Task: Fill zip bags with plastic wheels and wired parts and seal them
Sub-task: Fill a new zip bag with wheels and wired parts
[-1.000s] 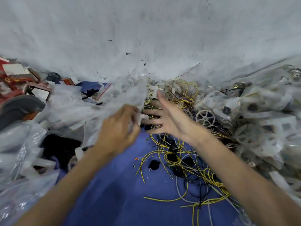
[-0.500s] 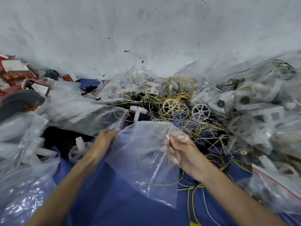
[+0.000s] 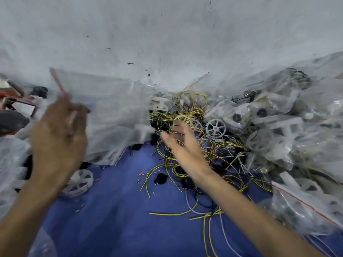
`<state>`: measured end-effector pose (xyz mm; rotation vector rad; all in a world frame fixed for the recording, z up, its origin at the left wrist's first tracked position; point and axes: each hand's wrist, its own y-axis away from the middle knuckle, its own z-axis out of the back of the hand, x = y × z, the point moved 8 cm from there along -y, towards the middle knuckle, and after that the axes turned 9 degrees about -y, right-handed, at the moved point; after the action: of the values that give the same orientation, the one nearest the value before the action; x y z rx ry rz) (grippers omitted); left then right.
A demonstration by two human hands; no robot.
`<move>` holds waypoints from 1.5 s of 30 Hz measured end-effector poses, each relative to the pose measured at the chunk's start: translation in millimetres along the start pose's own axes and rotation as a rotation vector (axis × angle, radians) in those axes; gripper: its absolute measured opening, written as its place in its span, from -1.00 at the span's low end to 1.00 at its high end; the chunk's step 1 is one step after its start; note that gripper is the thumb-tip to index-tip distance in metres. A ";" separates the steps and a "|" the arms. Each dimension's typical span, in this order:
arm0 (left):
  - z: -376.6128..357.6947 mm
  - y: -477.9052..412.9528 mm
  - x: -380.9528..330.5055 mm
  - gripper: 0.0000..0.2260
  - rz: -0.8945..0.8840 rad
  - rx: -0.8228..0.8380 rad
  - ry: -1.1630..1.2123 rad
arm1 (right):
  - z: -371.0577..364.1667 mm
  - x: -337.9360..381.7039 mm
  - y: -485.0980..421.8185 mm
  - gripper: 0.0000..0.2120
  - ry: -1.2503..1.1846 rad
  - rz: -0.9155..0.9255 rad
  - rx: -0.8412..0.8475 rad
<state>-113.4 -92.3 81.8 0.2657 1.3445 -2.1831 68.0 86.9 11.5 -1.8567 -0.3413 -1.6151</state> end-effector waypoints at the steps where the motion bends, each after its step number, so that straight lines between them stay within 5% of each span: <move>1: -0.6 7.9 -34.4 -0.72 -0.183 0.029 -0.124 | -25.4 3.3 7.3 -0.54 -0.177 -0.029 0.154; 3: -20.0 44.1 -92.2 -0.75 -0.490 0.156 -0.232 | -60.9 5.0 21.3 -0.75 -0.463 -0.121 0.305; 5: -39.3 79.8 -119.1 -0.74 -0.601 0.244 -0.331 | -65.9 -9.7 17.6 -0.94 -0.489 -0.207 0.184; 8: -46.8 91.0 -109.4 -0.88 -0.478 0.339 -0.316 | -53.3 -39.3 10.4 -0.78 -0.317 -0.388 0.073; 16: -45.3 65.3 -66.4 -0.69 -0.301 0.126 -0.438 | -47.7 -49.5 1.2 -0.73 -0.103 -0.380 0.311; 20: -51.9 57.2 -50.0 -0.68 -0.147 0.247 -0.368 | -44.5 -50.3 -3.5 -0.72 0.049 -0.366 0.437; 25: -14.3 53.3 -90.7 -0.61 -0.371 0.003 -0.390 | -50.3 -41.7 -20.8 -0.86 0.154 -0.247 0.419; 27: -15.9 55.4 -98.4 -0.57 -0.424 0.031 -0.439 | -58.7 -35.8 -28.7 -0.84 0.265 -0.196 0.538; 31: -74.6 85.6 -72.4 -0.67 -0.358 0.370 -0.499 | -54.2 -53.7 -54.9 -0.83 0.881 -0.303 0.956; 33: -98.5 97.9 -54.0 -0.72 -0.266 0.461 -0.469 | -38.9 -61.0 -100.8 -0.60 1.041 -0.260 0.721; 35: -107.2 99.5 -45.2 -0.67 -0.226 0.487 -0.375 | -33.0 -60.5 -134.5 -0.44 0.951 -0.147 0.373; 38: -108.7 94.1 -40.5 -0.65 -0.244 0.446 -0.243 | -48.9 -99.7 -145.9 -0.28 0.627 -0.313 0.265; 40: -108.1 91.0 -37.7 -0.69 -0.259 0.411 -0.216 | -56.9 -126.2 -147.8 -0.32 0.654 -0.380 0.239; 45: -106.4 92.2 -29.9 -0.63 -0.254 0.402 -0.191 | -45.6 -111.7 -137.4 -0.66 0.569 -0.181 -0.019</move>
<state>-50.3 -20.8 -26.0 0.0311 0.8664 -2.6096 -71.0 186.7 -52.8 -1.3247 -0.2437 -2.1857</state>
